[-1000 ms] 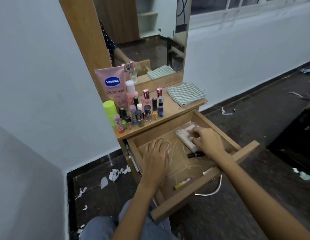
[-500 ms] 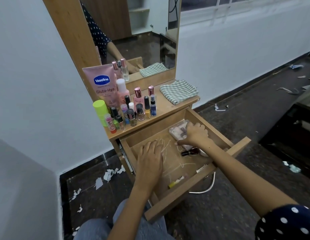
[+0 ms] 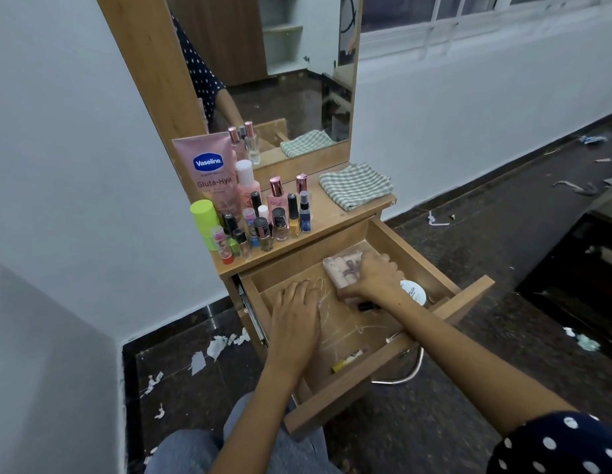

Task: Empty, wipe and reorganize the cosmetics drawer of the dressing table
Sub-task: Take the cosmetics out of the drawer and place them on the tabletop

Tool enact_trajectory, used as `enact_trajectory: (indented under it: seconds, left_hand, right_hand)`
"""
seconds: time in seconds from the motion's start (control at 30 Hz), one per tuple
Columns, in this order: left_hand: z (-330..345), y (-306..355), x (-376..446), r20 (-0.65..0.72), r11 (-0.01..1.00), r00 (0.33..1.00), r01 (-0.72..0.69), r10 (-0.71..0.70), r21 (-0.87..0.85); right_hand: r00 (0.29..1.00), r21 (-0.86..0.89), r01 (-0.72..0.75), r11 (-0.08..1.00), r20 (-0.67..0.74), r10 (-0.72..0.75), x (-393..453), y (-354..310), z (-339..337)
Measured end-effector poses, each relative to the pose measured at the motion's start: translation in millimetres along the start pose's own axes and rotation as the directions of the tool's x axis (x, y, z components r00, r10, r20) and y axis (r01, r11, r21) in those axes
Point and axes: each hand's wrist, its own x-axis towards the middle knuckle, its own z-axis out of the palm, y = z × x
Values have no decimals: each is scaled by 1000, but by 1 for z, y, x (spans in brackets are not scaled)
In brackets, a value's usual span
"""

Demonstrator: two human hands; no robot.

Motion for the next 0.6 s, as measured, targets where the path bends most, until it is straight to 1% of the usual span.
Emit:
enact_trajectory:
  seconds: [0.13, 0.2, 0.3, 0.4, 0.5, 0.6]
  left_hand:
    - [0, 0, 1, -25, 999, 1000, -8, 10, 50]
    - [-2, 2, 1, -30, 998, 999, -28, 30, 59]
    - [-4, 7, 7, -3, 994, 998, -70, 70, 87]
    - [-3, 15, 18, 55, 988, 991, -124, 119, 95]
    - [-4, 23, 36, 110, 981, 990, -107, 90, 159]
    - [-2, 25, 51, 150, 974, 987, -87, 56, 208]
  right_hand:
    - [997, 150, 76, 986, 6, -78, -13, 5, -16]
    - [995, 176, 93, 980, -50, -85, -22, 7, -30]
    - [971, 156, 155, 976, -206, -121, -28, 7, -58]
    - [940, 106, 194, 975, -305, -154, -9, -5, -86]
    - [926, 61, 221, 973, -326, -190, 29, -28, -102]
    - [930, 20, 245, 969, -286, -229, 59, -51, -107]
